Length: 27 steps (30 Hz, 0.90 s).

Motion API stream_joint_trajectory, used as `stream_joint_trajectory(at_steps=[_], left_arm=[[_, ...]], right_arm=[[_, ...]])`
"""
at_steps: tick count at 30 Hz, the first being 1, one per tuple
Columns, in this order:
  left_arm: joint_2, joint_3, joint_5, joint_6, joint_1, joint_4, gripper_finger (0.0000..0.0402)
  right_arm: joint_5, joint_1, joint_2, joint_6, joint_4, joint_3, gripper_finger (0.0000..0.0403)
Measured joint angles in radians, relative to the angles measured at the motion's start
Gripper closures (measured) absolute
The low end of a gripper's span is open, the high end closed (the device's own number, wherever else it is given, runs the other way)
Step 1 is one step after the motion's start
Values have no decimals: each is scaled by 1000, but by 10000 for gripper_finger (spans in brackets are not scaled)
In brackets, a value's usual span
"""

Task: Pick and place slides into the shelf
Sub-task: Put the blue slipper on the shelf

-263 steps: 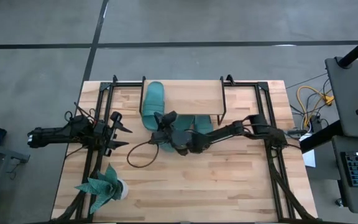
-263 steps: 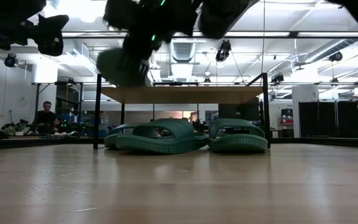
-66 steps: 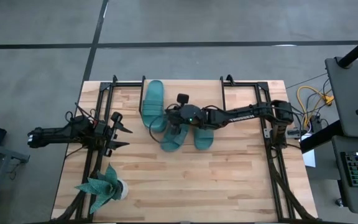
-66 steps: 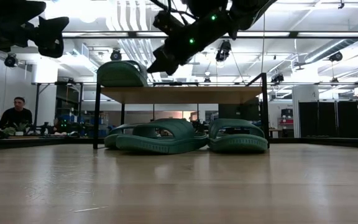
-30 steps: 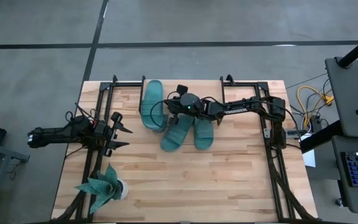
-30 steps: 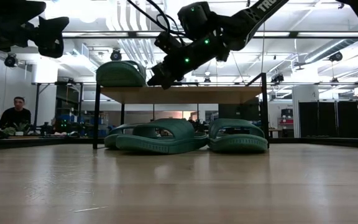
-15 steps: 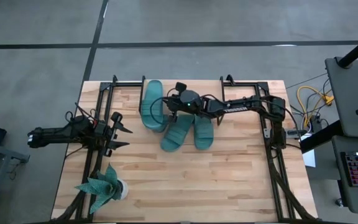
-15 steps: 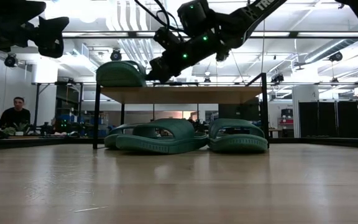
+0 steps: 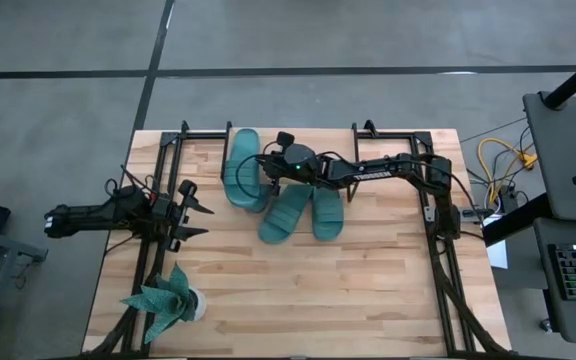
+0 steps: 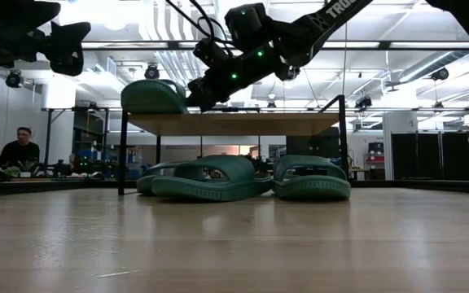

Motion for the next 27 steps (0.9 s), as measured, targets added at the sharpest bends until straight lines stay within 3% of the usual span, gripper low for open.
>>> stream_joint_trajectory(at_steps=[16, 27], left_arm=[[-1, -1, -1, 0, 0, -1, 191], [-1, -1, -1, -1, 0, 0, 191]], right_arm=[[80, 0, -42, -38, -117, 10, 394], [145, 21, -183, -48, -260, 10, 394]])
